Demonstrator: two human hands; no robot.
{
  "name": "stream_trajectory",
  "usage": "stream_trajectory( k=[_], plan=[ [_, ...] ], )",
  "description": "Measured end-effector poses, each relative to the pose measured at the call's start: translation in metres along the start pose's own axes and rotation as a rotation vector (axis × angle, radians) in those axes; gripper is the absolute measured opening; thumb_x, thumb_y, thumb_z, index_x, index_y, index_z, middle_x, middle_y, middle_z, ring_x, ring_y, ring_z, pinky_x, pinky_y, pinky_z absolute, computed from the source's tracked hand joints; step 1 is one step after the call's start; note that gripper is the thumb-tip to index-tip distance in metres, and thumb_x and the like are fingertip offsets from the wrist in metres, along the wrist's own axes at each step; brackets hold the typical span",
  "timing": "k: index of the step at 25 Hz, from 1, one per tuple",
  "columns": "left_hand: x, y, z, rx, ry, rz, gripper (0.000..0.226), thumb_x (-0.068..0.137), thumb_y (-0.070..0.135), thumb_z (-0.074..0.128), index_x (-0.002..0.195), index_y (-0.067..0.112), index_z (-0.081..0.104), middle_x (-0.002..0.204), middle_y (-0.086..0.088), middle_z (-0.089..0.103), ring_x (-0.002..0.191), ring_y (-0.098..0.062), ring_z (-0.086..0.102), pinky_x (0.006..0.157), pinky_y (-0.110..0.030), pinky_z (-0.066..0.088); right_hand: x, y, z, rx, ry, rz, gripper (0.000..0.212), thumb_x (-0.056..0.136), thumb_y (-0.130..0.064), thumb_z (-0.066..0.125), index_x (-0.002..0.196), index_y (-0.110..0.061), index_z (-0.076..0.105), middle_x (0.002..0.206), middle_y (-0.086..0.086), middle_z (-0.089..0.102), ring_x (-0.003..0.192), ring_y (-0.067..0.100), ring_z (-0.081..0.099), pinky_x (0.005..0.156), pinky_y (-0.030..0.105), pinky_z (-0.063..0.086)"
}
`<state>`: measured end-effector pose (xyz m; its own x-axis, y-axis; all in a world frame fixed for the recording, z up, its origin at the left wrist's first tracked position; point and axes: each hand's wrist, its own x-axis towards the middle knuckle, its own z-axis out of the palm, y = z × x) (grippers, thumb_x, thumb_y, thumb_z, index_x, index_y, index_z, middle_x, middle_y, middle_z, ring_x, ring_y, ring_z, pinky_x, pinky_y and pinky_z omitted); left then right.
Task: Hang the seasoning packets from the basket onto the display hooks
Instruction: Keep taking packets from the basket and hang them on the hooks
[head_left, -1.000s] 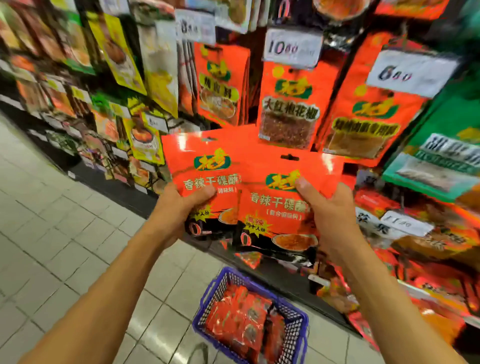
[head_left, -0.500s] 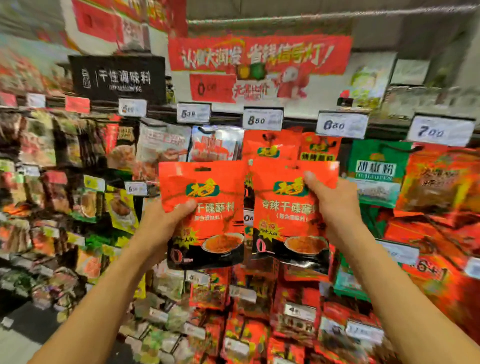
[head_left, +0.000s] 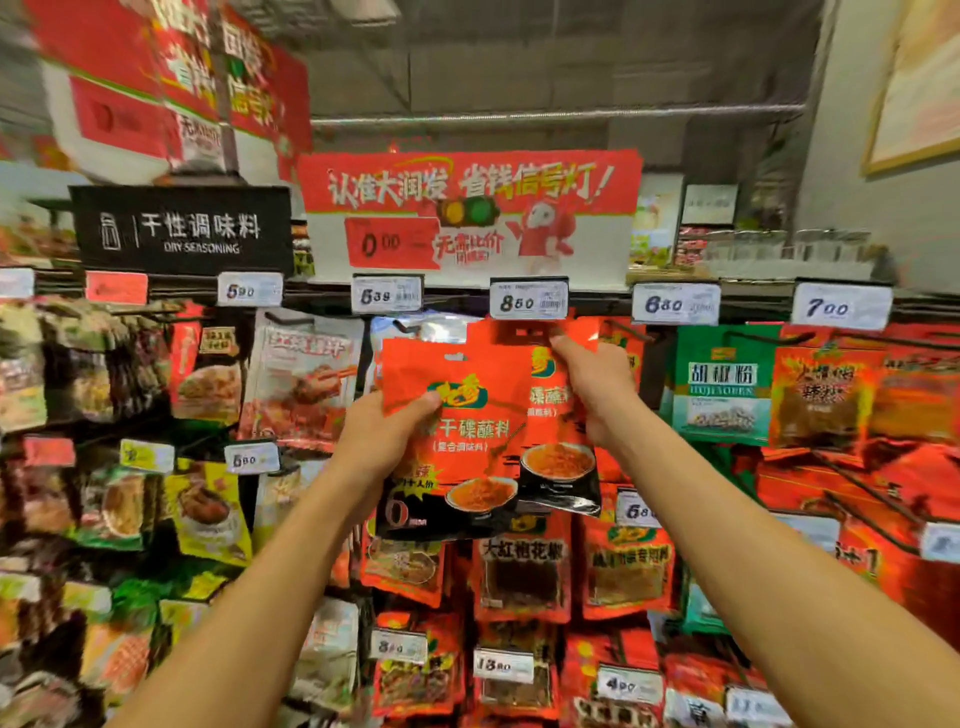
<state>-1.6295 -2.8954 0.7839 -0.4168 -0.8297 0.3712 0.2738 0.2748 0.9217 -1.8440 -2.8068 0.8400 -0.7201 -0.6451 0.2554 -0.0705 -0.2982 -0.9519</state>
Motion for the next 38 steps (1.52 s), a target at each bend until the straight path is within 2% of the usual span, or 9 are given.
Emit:
stream_trajectory(
  k=[3, 9, 14, 18, 25, 29, 33, 35, 38],
  plan=[
    [0.008, 0.002, 0.007, -0.014, -0.038, -0.001, 0.014, 0.085, 0.025, 0.074, 0.098, 0.019, 0.073, 0.093, -0.006, 0.079, 0.079, -0.024, 0.077, 0.063, -0.034, 0.06, 0.004, 0.002, 0.003, -0.026, 0.043, -0.013, 0.019, 0.087, -0.03, 0.073, 0.073, -0.018, 0.07, 0.063, -0.001, 0.073, 0.051, 0.016, 0.067, 0.042, 0.024, 0.047],
    [0.022, 0.007, 0.027, -0.051, -0.02, -0.042, 0.026, 0.094, 0.042, 0.067, 0.109, 0.022, 0.068, 0.096, -0.003, 0.079, 0.085, -0.024, 0.077, 0.075, -0.041, 0.061, 0.011, -0.002, 0.005, -0.121, 0.104, 0.03, 0.025, 0.087, -0.041, 0.071, 0.076, -0.02, 0.066, 0.067, 0.002, 0.07, 0.06, 0.024, 0.062, 0.053, 0.028, 0.044],
    [0.035, 0.015, 0.05, -0.055, -0.064, -0.09, 0.025, 0.093, 0.043, 0.067, 0.105, 0.021, 0.068, 0.088, -0.001, 0.079, 0.079, -0.022, 0.077, 0.065, -0.035, 0.061, 0.006, 0.002, -0.008, 0.103, 0.045, 0.016, 0.034, 0.089, -0.052, 0.066, 0.084, -0.019, 0.072, 0.077, 0.001, 0.076, 0.071, 0.023, 0.073, 0.071, 0.038, 0.059],
    [0.045, 0.018, 0.071, -0.016, -0.075, -0.125, 0.024, 0.093, 0.043, 0.067, 0.104, 0.021, 0.068, 0.081, 0.003, 0.079, 0.071, -0.016, 0.076, 0.059, -0.03, 0.059, 0.002, 0.006, -0.017, -0.087, 0.0, -0.085, 0.028, 0.088, -0.045, 0.071, 0.093, -0.017, 0.073, 0.079, -0.003, 0.079, 0.071, 0.016, 0.076, 0.062, 0.031, 0.059],
    [0.056, 0.022, 0.08, -0.074, -0.039, -0.251, 0.023, 0.09, 0.039, 0.07, 0.099, 0.019, 0.064, 0.071, -0.002, 0.077, 0.062, -0.019, 0.075, 0.05, -0.031, 0.058, 0.011, -0.003, -0.008, -0.37, 0.152, -0.123, 0.034, 0.088, -0.052, 0.069, 0.089, -0.018, 0.073, 0.081, 0.0, 0.077, 0.076, 0.021, 0.075, 0.077, 0.044, 0.062],
    [0.053, 0.022, 0.083, -0.042, -0.02, -0.221, 0.023, 0.09, 0.041, 0.071, 0.098, 0.019, 0.068, 0.083, -0.005, 0.079, 0.071, -0.021, 0.076, 0.061, -0.034, 0.061, 0.006, 0.0, -0.007, -0.409, 0.18, -0.129, 0.033, 0.091, -0.054, 0.064, 0.086, -0.021, 0.068, 0.082, -0.001, 0.075, 0.071, 0.014, 0.071, 0.06, 0.03, 0.053],
    [0.03, 0.005, 0.064, 0.219, 0.108, 0.072, 0.024, 0.086, 0.045, 0.07, 0.102, 0.033, 0.057, 0.101, 0.015, 0.066, 0.086, -0.005, 0.066, 0.069, -0.025, 0.052, -0.02, 0.012, -0.018, -0.449, 0.156, -0.189, 0.049, 0.094, -0.055, 0.059, 0.129, -0.02, 0.055, 0.105, -0.01, 0.067, 0.093, 0.014, 0.066, 0.075, 0.034, 0.051],
    [0.012, -0.013, 0.052, 0.27, -0.039, 0.083, 0.035, 0.086, 0.04, 0.073, 0.111, 0.043, 0.048, 0.104, 0.027, 0.057, 0.091, 0.004, 0.063, 0.068, -0.015, 0.048, -0.04, 0.029, -0.025, -0.483, 0.071, -0.221, 0.062, 0.094, -0.049, 0.061, 0.146, -0.024, 0.038, 0.105, -0.022, 0.059, 0.099, 0.011, 0.063, 0.083, 0.03, 0.049],
    [0.014, -0.036, 0.055, 0.25, -0.174, -0.03, 0.036, 0.089, 0.033, 0.073, 0.121, 0.033, 0.056, 0.113, 0.012, 0.07, 0.104, -0.01, 0.069, 0.086, -0.032, 0.057, -0.042, 0.047, -0.018, -0.593, -0.001, -0.247, 0.063, 0.097, -0.042, 0.058, 0.15, -0.024, 0.029, 0.128, -0.008, 0.061, 0.119, 0.019, 0.06, 0.095, 0.037, 0.05]
  ],
)
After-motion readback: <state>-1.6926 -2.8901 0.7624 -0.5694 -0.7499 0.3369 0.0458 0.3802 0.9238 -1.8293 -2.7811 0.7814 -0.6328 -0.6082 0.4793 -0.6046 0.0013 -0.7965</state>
